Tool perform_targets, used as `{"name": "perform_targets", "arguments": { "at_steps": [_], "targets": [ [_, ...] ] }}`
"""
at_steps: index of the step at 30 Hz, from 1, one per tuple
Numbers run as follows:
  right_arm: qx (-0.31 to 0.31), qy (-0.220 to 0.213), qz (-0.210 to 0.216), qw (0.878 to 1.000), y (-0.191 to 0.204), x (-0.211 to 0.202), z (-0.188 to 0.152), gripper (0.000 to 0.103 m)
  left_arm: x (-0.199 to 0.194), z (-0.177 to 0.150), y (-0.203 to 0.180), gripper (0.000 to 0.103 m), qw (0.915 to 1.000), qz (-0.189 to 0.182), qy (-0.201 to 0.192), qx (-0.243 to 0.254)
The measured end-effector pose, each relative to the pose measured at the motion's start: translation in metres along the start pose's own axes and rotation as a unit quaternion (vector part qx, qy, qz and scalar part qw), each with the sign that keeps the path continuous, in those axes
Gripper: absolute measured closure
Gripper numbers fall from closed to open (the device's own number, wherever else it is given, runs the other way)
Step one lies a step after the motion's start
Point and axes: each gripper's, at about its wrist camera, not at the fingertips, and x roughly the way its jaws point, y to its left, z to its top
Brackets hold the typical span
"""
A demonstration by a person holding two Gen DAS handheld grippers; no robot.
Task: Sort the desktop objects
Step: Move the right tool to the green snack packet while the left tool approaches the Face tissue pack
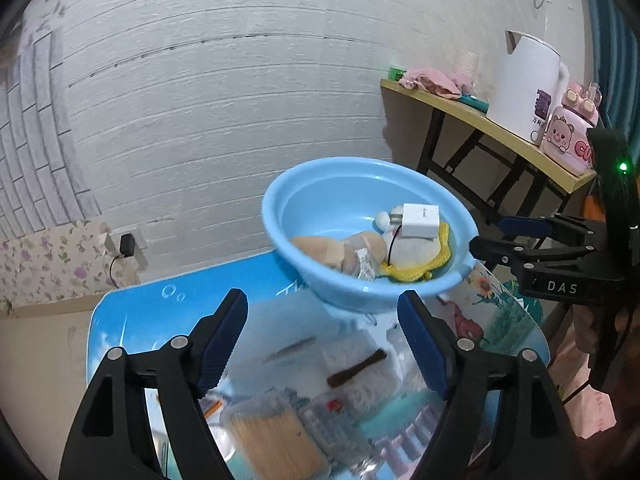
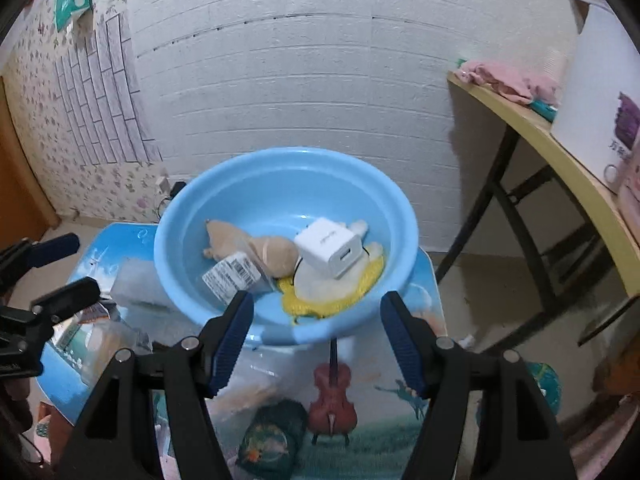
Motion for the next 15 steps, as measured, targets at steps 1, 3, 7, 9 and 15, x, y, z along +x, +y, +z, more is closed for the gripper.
{"name": "perform_targets", "arguments": {
  "at_steps": [1,3,7,9,15],
  "targets": [
    [0.0,-0.001,0.002,1.0,0.003,-0.003,-0.003,0.037,-0.002,-0.004,0.002,0.024,1.0,0.002,0.001,-0.004],
    [0.005,0.001,0.006,1.0,0.005,-0.005,-0.007,0.037,-0.006,-0.013,0.009,0.02,0.9999,0.01,0.007,-0.012],
    [0.015,0.012,0.014,1.0,0.011,-0.008,-0.014,0.037,-0.016,-0.027,0.021,0.012,0.9996,0.013,0.006,-0.026],
    [0.013,0.013,0.012,1.0,0.015,-0.01,-0.017,0.037,-0.021,-0.033,0.029,0.009,0.9992,0.021,0.004,-0.034],
    [0.006,0.012,0.015,1.0,0.025,-0.015,-0.022,0.037,-0.031,-0.043,0.048,0.004,0.9973,0.045,-0.003,-0.057]
  ]
}}
